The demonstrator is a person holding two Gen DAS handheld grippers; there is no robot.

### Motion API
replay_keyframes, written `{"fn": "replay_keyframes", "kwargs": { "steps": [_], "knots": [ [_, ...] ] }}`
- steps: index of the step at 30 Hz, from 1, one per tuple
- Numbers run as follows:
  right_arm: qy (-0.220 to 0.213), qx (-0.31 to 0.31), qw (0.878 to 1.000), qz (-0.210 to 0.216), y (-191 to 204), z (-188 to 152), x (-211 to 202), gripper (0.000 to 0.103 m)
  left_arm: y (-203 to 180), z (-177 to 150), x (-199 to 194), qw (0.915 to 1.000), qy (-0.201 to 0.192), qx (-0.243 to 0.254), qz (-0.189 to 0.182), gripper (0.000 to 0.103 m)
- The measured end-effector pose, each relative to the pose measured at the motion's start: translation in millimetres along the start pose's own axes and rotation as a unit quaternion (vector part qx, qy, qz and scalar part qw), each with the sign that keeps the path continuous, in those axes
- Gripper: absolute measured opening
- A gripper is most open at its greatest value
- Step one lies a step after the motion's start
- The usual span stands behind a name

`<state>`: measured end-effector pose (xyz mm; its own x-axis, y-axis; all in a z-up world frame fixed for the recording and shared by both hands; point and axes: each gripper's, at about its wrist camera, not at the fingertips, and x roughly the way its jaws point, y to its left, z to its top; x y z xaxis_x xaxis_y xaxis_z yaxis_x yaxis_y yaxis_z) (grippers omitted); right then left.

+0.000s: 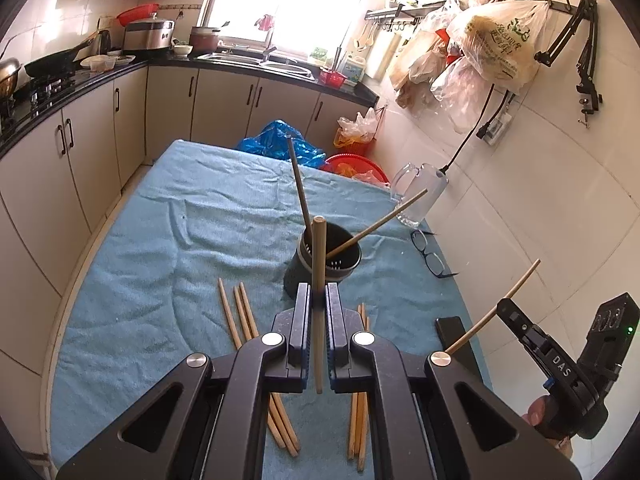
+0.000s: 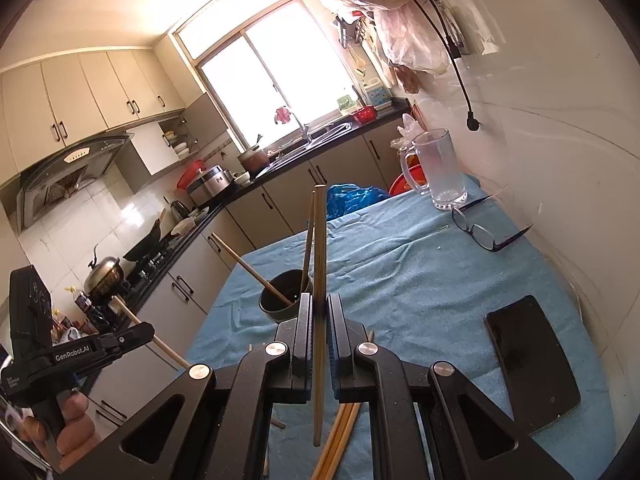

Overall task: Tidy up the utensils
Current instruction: 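Lift the chopstick upright and carry it over the holder cup, then drop the chopstick into the holder by opening the right gripper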

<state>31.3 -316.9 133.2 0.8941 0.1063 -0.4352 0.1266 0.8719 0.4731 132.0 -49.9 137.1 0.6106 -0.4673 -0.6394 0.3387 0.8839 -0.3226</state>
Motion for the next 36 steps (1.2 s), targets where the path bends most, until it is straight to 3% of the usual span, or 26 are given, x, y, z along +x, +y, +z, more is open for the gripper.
{"fn": "replay_keyframes", "kwargs": {
  "steps": [19, 27, 36],
  "knots": [
    [-0.047, 0.036, 0.998, 0.011, 12, 75, 25, 0.007, -14, 90, -25, 0.9983, -0.056, 0.003, -0.014, 0.006],
    [-0.06, 0.062, 0.996, 0.006, 15, 105, 59, 0.007, -11, 128, 7, 0.9982, -0.06, -0.008, -0.005, 0.006],
    [-0.05, 0.071, 0.996, -0.011, 11, 108, 105, 0.007, 6, 129, 56, 0.9992, -0.031, -0.025, 0.0, 0.006]
  ]
}}
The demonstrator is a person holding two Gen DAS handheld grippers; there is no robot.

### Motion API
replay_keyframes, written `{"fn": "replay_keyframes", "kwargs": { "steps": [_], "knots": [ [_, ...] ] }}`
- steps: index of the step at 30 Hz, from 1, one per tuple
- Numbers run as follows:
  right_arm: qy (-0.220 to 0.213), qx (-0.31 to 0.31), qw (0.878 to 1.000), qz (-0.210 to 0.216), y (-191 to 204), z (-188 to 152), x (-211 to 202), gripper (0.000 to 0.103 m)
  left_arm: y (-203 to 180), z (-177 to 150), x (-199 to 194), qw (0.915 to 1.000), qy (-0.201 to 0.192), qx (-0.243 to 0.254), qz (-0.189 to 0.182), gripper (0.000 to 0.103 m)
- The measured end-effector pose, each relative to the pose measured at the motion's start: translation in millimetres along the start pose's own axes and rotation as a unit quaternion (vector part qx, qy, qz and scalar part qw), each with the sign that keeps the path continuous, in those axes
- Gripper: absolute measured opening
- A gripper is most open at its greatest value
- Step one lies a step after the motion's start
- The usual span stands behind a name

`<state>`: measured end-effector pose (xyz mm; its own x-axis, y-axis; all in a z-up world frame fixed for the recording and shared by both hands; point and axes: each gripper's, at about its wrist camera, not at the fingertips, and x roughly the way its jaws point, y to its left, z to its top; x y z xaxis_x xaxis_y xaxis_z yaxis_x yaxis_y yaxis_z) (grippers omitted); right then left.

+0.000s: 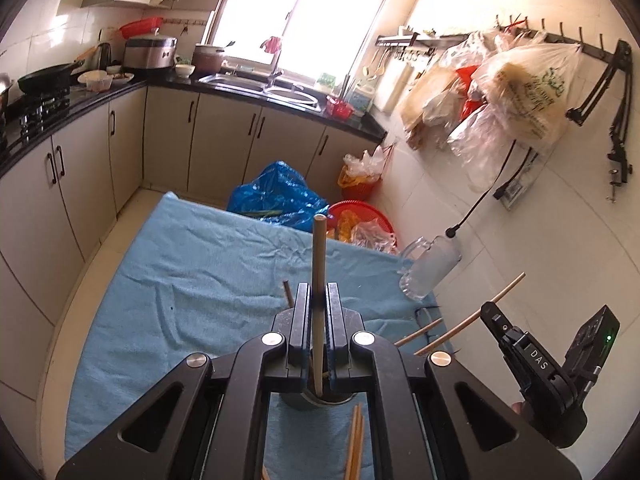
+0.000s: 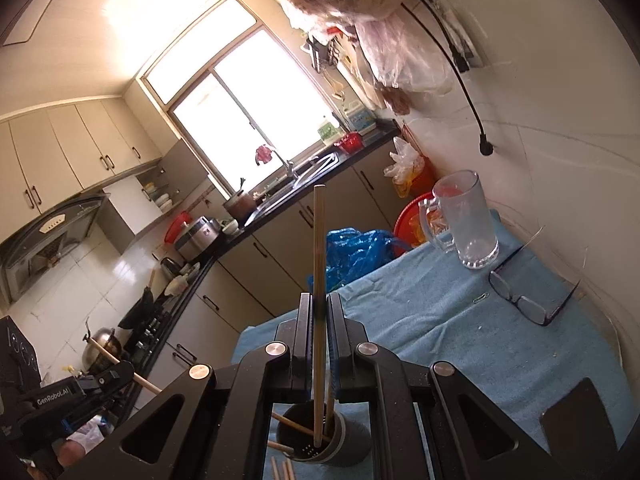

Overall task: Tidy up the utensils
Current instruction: 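Drop the chopstick into the holder by opening the right gripper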

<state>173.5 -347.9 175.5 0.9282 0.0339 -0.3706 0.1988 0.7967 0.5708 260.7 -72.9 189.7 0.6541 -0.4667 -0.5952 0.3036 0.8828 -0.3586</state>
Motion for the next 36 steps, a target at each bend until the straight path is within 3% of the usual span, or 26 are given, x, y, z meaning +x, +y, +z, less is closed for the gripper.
{"fn": "replay_keyframes", "kwargs": {
  "steps": [20, 22, 26, 36],
  "knots": [
    [0.094, -0.008, 0.996, -0.009, -10, -53, 60, 0.009, 19, -29, 74, 0.9976, 0.068, 0.003, 0.011, 0.007],
    [0.104, -0.01, 0.994, -0.004, -10, -55, 63, 0.009, 21, -30, 77, 0.9973, 0.072, 0.003, 0.01, 0.01],
    [0.11, -0.011, 0.994, -0.004, -13, -55, 63, 0.009, 24, -29, 75, 0.9977, 0.066, -0.003, 0.013, 0.026],
    [0.084, -0.011, 0.996, -0.008, -20, -47, 31, 0.031, 29, -28, 44, 0.9993, 0.034, -0.013, 0.012, 0.036]
  ]
}}
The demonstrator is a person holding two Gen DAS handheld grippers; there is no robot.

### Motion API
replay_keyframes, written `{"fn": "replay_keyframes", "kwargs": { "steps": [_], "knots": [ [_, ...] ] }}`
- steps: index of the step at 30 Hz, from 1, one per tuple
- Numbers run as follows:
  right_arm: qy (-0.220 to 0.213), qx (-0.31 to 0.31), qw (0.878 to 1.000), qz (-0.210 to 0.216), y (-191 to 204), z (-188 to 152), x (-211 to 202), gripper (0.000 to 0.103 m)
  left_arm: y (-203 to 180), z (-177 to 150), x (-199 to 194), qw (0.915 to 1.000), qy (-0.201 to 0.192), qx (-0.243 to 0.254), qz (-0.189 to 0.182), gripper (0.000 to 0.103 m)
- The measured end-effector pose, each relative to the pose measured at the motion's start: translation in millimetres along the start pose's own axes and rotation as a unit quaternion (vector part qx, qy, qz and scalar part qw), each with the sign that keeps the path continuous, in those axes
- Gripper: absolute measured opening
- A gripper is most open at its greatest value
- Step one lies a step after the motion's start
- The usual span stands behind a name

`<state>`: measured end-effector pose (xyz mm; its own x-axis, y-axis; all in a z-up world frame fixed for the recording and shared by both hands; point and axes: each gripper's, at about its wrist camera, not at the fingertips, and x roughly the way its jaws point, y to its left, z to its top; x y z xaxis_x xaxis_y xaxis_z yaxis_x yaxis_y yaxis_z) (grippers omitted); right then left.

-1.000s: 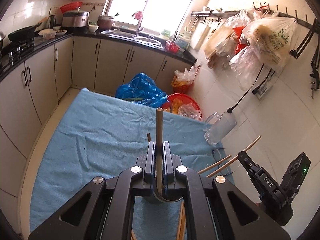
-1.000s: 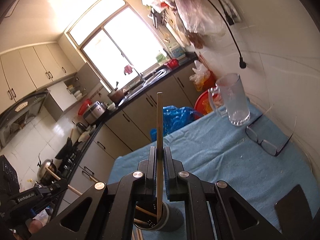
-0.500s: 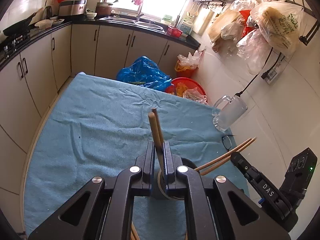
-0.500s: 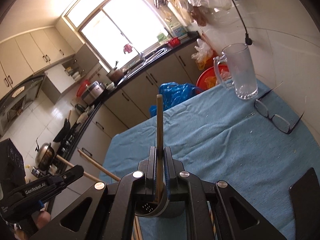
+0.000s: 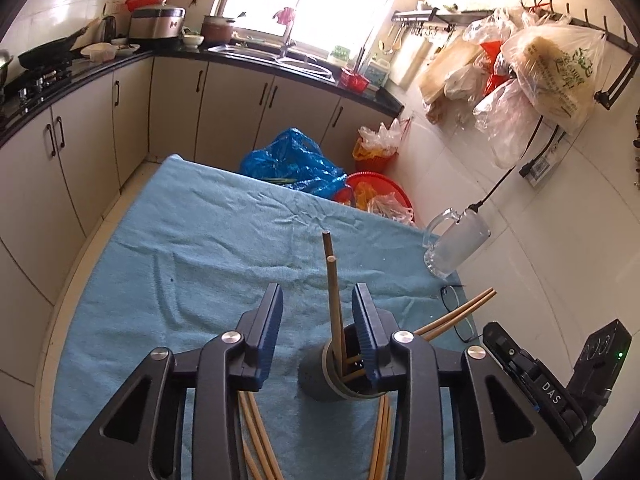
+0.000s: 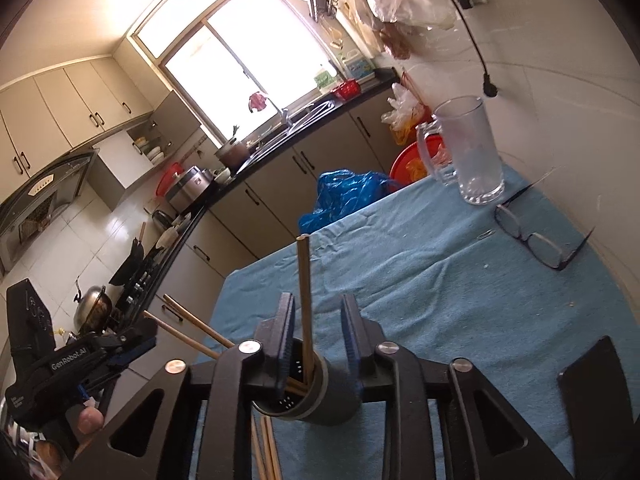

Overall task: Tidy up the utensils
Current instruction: 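Drop the chopstick into the holder by opening the right gripper, then move the right gripper back to the chopsticks and grasp one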

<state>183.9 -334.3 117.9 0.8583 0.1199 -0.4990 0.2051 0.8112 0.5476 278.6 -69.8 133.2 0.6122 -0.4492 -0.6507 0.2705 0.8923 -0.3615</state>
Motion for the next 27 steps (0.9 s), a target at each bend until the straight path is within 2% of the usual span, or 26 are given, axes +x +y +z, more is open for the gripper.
{"fn": "replay_keyframes", "kwargs": {
  "steps": [7, 11, 15, 20, 24, 27],
  "knots": [
    [0.007, -0.013, 1.0, -0.026, -12, -19, -19, 0.046, 14, -28, -23, 0.9999, -0.009, -0.007, 0.009, 0.047],
    [0.034, -0.017, 0.999, -0.031, -22, -41, -20, 0.046, 34, -55, -25, 0.9995, 0.007, -0.014, 0.029, 0.052],
    [0.05, -0.027, 0.998, -0.026, -30, -67, -25, 0.046, 64, -91, -18, 0.997, 0.04, -0.052, 0.04, 0.052],
    [0.057, -0.034, 0.997, -0.031, -43, -97, -31, 0.046, 92, -144, -2, 0.9914, 0.071, -0.069, 0.086, 0.052],
    [0.062, -0.029, 0.996, -0.06, -55, -119, -27, 0.046, 101, -180, 5, 0.9878, 0.064, -0.057, 0.13, 0.052],
    [0.075, -0.026, 0.994, -0.071, -62, -134, -23, 0.046, 101, -198, 6, 0.9875, 0.051, -0.033, 0.145, 0.054]
  ]
}}
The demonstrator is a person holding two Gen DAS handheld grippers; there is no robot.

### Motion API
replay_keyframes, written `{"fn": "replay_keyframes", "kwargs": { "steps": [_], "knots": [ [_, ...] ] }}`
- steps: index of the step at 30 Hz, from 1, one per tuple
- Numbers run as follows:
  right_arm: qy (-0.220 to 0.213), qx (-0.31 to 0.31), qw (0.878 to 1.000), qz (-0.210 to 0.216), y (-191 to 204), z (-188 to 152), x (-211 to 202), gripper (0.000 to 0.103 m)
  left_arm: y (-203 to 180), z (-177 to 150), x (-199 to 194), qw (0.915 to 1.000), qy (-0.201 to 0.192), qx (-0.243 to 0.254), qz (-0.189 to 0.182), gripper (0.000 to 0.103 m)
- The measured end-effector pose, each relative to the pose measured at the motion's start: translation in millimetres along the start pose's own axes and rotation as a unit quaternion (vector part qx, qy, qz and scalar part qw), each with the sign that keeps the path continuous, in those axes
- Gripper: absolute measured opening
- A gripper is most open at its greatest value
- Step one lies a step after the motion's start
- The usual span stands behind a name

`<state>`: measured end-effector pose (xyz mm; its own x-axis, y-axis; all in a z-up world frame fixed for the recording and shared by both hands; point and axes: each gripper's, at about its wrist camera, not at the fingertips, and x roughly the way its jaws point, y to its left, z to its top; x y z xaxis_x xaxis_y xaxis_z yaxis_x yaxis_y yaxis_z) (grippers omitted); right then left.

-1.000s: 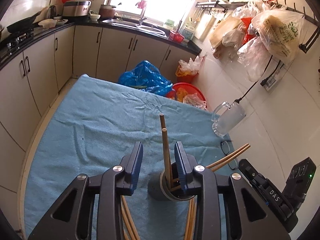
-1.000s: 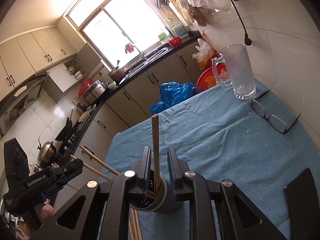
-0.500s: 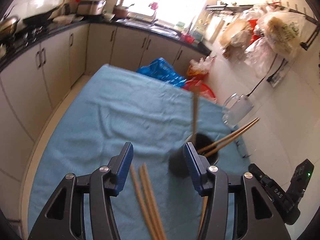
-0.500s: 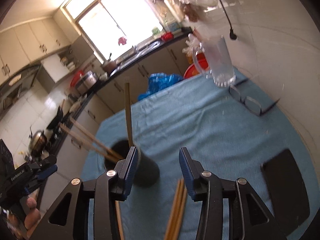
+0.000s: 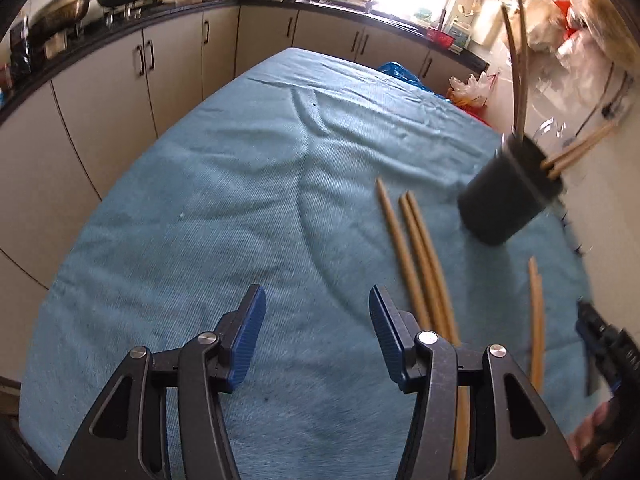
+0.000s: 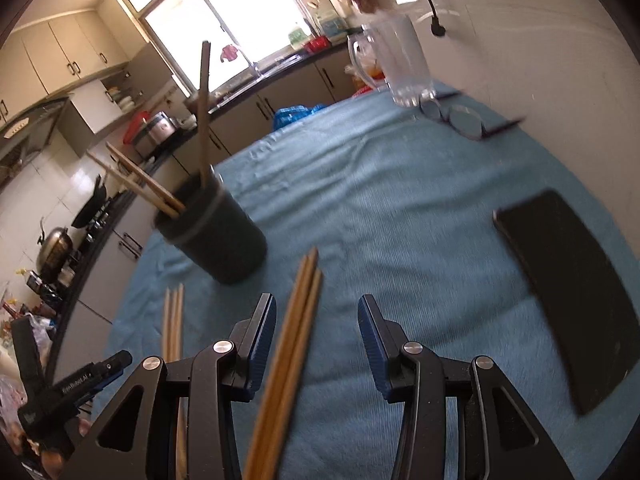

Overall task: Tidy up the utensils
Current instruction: 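Move the right gripper back to the chopsticks and grasp one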

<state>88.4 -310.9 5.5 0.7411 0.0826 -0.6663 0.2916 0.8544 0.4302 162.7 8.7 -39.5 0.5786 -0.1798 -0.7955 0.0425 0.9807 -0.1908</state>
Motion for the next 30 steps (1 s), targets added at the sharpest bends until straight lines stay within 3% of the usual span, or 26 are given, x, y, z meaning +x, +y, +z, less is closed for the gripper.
{"fn": "replay_keyframes", "kwargs": {
  "steps": [4, 6, 8, 25, 30],
  "knots": [
    [0.033, 0.007, 0.999, 0.014, -4, -10, 9, 0.045, -4, -11, 0, 0.9994, -0.024, 0.022, 0.014, 0.055],
    [0.051, 0.002, 0.999, 0.015, -2, -13, 15, 0.027, -7, -11, 0, 0.9993, -0.022, 0.032, 0.002, 0.056],
    [0.061, -0.009, 0.998, 0.006, 4, -15, 19, 0.02, -7, -9, 1, 0.9993, -0.019, 0.031, -0.002, 0.056],
    [0.096, -0.081, 0.989, -0.078, 37, -14, 46, 0.016, -5, -8, -1, 0.999, -0.016, 0.026, -0.032, 0.058],
    [0.099, -0.11, 0.984, -0.095, 41, -12, 51, 0.007, -10, -8, 1, 0.9991, -0.014, 0.034, -0.021, 0.059]
  ]
}}
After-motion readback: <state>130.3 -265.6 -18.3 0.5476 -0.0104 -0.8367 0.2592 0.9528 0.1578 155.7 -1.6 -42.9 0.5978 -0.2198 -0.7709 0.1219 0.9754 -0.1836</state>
